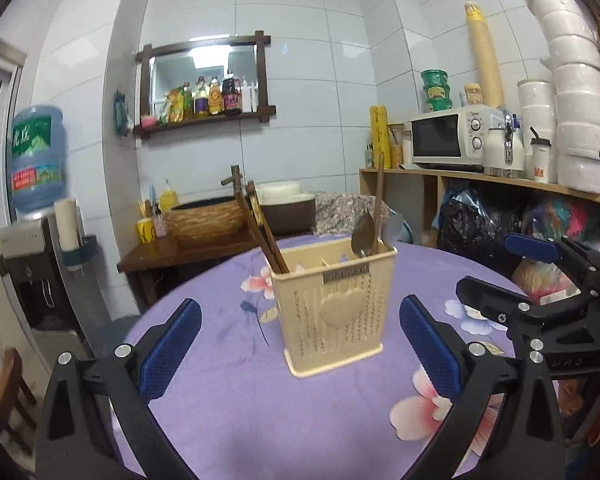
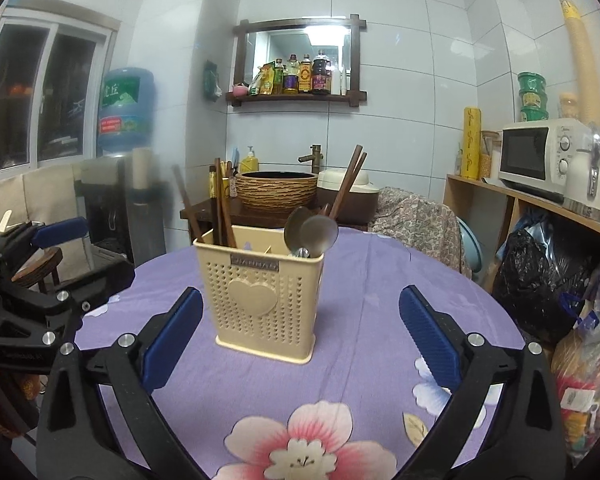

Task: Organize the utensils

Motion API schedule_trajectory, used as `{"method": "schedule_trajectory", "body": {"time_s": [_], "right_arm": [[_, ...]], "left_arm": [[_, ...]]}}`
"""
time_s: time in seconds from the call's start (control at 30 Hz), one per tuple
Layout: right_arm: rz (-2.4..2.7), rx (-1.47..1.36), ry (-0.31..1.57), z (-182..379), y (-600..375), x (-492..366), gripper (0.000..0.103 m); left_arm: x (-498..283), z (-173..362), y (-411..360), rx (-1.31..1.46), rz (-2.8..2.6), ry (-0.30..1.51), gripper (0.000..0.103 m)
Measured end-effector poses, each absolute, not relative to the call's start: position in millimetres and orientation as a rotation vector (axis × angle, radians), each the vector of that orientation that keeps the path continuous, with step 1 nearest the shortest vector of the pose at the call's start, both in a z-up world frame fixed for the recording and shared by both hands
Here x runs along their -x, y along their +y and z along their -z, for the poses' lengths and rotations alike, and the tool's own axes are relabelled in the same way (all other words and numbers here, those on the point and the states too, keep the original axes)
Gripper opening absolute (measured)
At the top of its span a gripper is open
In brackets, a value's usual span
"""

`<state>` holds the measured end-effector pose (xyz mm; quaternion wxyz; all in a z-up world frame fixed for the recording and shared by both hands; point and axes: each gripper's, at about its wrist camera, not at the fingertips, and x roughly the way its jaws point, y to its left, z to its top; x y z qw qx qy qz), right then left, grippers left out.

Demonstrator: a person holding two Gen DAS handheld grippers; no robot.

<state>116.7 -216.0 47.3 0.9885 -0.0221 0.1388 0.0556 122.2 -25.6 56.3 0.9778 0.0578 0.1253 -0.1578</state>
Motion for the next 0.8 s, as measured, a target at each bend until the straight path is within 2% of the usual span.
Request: {"method": "schedule_trajectory", "body": {"time_s": [0.3,0.5,0.8], "right_arm": [[-0.031,0.114,0.323,-11.7,-219.5,-59.2,0.097],[-0.065,0.049,0.346,4.8,-223.4,-12.8,0.097],[-0.11,-0.013,0.31,-7.1,-216.9,25.6,0.097]], "left_arm": [[-85.2,-31.7,24.1,0.087,0.278,0.316,0.098],[-37.5,-22.5,20.0,-0.009,0.223,0.246,0.098],[-10.7,-17.4,23.2,0.002,0.194,0.251,0.098]]}}
